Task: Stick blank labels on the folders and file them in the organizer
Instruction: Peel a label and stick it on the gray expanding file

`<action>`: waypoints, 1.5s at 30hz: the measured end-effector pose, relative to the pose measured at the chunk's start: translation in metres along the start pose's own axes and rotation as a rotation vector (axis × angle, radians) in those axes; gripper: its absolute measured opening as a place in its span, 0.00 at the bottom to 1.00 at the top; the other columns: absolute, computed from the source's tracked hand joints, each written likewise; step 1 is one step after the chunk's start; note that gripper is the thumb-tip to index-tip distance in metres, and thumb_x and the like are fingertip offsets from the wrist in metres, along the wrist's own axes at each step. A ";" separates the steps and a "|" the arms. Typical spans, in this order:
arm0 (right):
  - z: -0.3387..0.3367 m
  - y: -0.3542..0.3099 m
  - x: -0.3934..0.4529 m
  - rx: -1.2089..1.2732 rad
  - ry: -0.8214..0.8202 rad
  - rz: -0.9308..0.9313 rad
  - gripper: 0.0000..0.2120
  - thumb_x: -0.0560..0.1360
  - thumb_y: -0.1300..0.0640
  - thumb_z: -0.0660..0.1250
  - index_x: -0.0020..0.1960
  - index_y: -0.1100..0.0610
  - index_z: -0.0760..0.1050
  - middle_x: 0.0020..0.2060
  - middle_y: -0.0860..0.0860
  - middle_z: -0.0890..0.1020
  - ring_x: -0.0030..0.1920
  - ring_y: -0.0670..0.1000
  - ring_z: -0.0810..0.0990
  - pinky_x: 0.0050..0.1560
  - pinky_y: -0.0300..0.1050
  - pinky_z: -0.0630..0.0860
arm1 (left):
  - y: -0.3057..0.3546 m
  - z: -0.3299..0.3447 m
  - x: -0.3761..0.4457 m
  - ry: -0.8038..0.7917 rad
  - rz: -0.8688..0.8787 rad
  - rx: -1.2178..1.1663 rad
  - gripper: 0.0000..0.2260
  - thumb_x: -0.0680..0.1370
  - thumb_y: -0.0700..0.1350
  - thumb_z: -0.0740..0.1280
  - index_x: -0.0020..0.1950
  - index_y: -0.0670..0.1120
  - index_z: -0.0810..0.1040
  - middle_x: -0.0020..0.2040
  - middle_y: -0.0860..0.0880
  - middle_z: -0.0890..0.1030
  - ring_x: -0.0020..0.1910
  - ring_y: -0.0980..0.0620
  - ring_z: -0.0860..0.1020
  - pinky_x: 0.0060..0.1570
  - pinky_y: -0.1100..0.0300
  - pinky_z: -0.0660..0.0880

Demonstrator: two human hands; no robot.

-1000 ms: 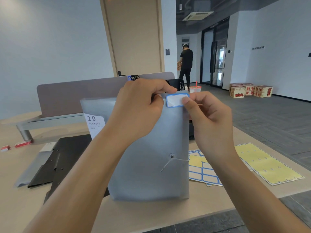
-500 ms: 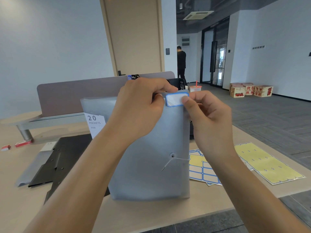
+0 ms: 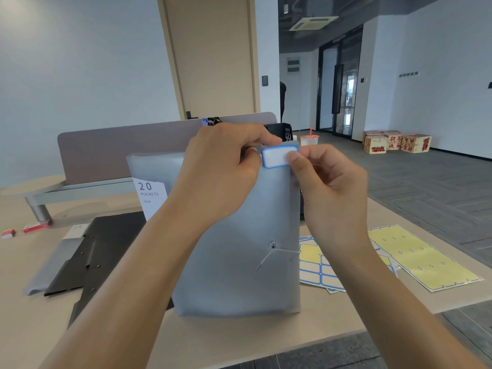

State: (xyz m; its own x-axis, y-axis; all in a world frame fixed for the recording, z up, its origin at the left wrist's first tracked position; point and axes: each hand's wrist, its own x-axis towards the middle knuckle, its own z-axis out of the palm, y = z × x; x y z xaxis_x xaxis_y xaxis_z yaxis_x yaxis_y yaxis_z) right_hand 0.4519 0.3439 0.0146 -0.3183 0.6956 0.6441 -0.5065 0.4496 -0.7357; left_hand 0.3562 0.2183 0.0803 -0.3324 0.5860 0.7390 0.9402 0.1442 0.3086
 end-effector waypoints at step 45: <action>0.009 0.001 -0.007 -0.060 0.105 -0.087 0.06 0.80 0.60 0.74 0.45 0.52 0.82 0.39 0.45 0.86 0.41 0.44 0.84 0.42 0.35 0.75 | 0.005 0.000 -0.008 0.043 -0.017 0.003 0.12 0.75 0.45 0.71 0.54 0.60 0.84 0.44 0.61 0.84 0.36 0.54 0.77 0.35 0.64 0.66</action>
State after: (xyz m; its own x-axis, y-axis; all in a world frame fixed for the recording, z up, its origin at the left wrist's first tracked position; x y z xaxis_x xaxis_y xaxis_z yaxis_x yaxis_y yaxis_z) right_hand 0.4468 0.3345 0.0107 -0.1880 0.7059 0.6829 -0.4784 0.5415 -0.6913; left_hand 0.3633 0.2139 0.0756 -0.3512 0.5485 0.7588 0.9346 0.1567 0.3193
